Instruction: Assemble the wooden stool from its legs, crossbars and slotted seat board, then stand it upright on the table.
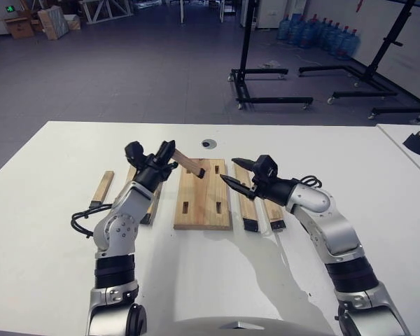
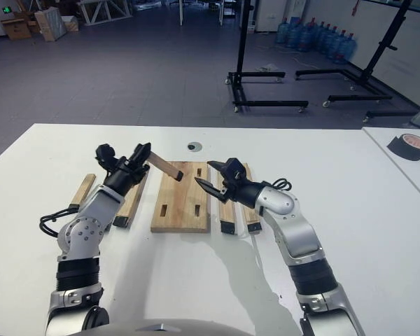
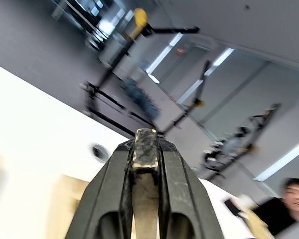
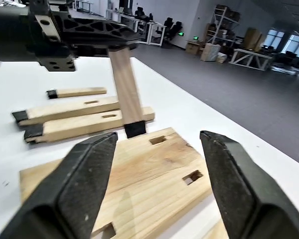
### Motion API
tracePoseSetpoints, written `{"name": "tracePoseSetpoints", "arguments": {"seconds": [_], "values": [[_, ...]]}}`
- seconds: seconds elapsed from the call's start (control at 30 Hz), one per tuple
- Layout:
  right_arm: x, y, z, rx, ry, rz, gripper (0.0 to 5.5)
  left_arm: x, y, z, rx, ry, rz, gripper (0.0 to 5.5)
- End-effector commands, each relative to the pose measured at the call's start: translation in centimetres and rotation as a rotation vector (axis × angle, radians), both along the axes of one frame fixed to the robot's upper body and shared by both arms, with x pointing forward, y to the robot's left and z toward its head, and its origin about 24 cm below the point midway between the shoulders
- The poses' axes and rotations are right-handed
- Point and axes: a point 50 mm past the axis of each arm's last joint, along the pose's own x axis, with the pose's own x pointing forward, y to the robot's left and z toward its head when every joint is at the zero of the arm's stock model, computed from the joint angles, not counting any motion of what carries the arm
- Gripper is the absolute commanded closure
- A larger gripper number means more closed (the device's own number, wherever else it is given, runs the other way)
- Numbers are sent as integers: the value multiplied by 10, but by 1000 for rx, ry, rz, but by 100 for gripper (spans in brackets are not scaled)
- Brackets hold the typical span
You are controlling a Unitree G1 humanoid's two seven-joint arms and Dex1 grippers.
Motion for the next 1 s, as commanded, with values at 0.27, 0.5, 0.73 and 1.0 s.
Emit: {"name": "tracePoseSetpoints", "arguments": {"seconds": [0.27,0.5,0.73,1.0], "values": [[10,-14,-10,102,25,-434,227,-14,52,41,399,-88,255,511],[5,-6,-12,154,22,-500,227,-18,72,-3,456,97,336,511],[5,-2,-14,151,11,-500,227,-13,76,-9,548,60,349,511],[4,0,-17,150,19,-497,227,-7,76,-11,561,54,343,511]]}}
